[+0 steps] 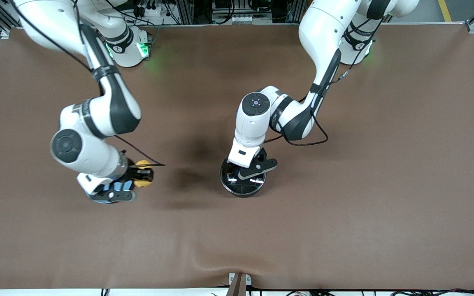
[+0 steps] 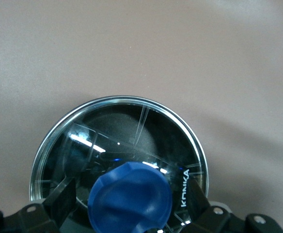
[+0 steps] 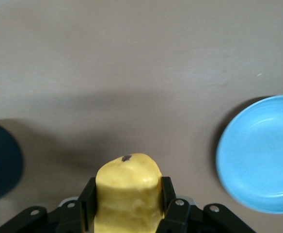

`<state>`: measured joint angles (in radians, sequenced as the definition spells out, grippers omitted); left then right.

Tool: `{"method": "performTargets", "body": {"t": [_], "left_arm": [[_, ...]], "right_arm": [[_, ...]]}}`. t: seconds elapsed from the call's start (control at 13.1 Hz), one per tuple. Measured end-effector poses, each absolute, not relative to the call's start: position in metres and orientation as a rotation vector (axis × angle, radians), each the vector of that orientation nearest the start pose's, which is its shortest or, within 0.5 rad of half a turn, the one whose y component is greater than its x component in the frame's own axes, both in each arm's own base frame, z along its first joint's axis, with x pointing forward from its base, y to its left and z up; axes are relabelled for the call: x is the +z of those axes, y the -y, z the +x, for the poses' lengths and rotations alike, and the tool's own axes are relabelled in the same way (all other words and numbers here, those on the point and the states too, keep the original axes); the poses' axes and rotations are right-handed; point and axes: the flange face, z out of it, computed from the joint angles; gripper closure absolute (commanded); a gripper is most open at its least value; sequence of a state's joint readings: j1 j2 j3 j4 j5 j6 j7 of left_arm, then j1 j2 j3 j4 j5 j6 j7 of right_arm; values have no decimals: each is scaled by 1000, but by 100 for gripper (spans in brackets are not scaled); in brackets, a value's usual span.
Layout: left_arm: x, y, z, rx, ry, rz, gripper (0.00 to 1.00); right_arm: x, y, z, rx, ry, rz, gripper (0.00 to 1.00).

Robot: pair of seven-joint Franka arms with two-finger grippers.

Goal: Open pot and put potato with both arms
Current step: 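Lift the lid aside with the left gripper while the right gripper carries potato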

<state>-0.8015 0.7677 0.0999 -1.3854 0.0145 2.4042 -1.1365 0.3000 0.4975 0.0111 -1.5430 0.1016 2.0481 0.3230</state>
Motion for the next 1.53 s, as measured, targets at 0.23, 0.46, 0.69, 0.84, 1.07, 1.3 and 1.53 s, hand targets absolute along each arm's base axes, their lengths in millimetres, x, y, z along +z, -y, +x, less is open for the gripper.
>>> {"method": "performTargets", "body": {"t": [0.23, 0.46, 0.69, 0.84, 1.07, 1.3, 1.53], "left_arm": [[274, 502, 567, -352, 631, -3214, 6], [272, 502, 567, -356, 633, -3216, 79], [278, 503, 570, -370, 682, -3217, 91], [284, 503, 573, -384, 706, -3220, 93], [310, 500, 581, -428, 733, -3238, 93], [364, 472, 597, -441, 800, -3224, 97], [409, 422, 606, -408, 775, -3194, 98]], "right_arm": [[379, -267, 645, 14, -200, -3018, 85], [388, -300, 636, -25, -251, -2993, 85], [390, -316, 633, -41, -315, -2930, 91], [391, -318, 637, -48, -358, -2864, 98], [389, -322, 641, -44, -425, -2769, 100], [379, -325, 644, -13, -488, -2691, 100], [363, -354, 636, -37, -390, -2686, 100]]}}
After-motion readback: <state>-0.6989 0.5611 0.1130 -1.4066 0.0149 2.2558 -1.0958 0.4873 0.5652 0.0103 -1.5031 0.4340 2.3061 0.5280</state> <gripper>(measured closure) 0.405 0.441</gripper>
